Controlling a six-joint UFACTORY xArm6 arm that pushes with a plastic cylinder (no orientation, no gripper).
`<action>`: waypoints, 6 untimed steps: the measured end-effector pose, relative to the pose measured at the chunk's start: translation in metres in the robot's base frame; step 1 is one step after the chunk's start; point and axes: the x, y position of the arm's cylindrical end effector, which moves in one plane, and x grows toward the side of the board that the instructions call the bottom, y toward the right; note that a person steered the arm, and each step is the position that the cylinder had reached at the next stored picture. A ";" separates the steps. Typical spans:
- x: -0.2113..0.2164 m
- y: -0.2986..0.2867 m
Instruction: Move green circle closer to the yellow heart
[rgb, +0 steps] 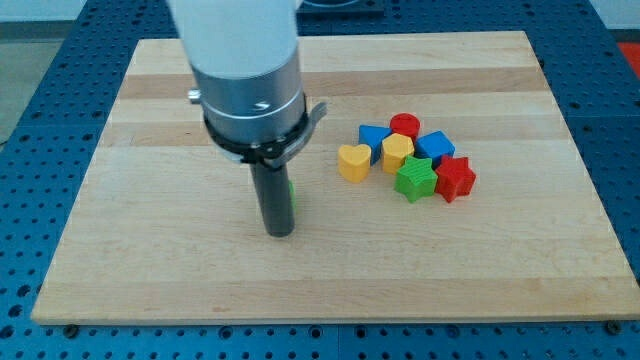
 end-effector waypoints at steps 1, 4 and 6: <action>0.019 -0.080; -0.022 0.009; -0.022 0.110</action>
